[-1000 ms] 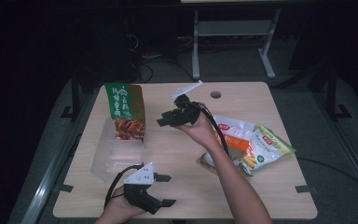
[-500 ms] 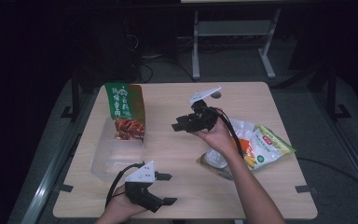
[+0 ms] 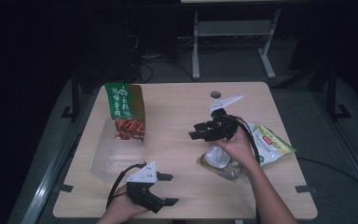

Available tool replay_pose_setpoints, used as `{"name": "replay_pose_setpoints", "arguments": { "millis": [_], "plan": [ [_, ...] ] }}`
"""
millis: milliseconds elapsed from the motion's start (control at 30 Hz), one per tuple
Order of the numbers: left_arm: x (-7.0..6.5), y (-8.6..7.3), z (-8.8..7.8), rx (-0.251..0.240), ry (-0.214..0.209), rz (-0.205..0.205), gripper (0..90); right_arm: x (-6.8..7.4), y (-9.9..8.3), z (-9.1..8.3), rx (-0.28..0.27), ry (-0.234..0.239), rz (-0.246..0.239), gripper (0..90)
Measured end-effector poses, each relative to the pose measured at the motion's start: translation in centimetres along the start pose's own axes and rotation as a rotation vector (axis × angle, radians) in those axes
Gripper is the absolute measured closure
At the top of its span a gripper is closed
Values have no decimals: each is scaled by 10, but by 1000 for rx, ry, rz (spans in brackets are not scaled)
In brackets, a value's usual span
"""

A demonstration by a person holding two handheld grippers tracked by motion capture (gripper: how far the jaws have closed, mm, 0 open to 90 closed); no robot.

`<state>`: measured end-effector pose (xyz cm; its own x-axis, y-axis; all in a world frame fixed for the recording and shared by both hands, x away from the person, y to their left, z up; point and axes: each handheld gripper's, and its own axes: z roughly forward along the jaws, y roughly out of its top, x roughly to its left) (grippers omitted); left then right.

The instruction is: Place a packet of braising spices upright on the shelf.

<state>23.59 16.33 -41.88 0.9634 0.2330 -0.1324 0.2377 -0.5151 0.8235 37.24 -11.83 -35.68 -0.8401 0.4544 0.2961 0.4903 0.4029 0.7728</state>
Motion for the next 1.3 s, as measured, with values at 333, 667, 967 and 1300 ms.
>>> {"name": "replay_pose_setpoints", "arguments": {
  "millis": [333, 667, 967, 1300],
  "plan": [
    [1, 1, 1, 6, 0, -3, 231, -2, -27, -22, 13, -29, 28, 509],
    [1, 1, 3, -4, -3, -20, 231, -6, -53, -41, 10, -57, 67, 497],
    [1, 1, 2, -9, 1, -16, 215, -10, -76, -62, 10, -110, 121, 478],
    [1, 1, 4, -3, 5, -18, 211, -16, -101, -76, 11, -146, 154, 470]
  ]
}}
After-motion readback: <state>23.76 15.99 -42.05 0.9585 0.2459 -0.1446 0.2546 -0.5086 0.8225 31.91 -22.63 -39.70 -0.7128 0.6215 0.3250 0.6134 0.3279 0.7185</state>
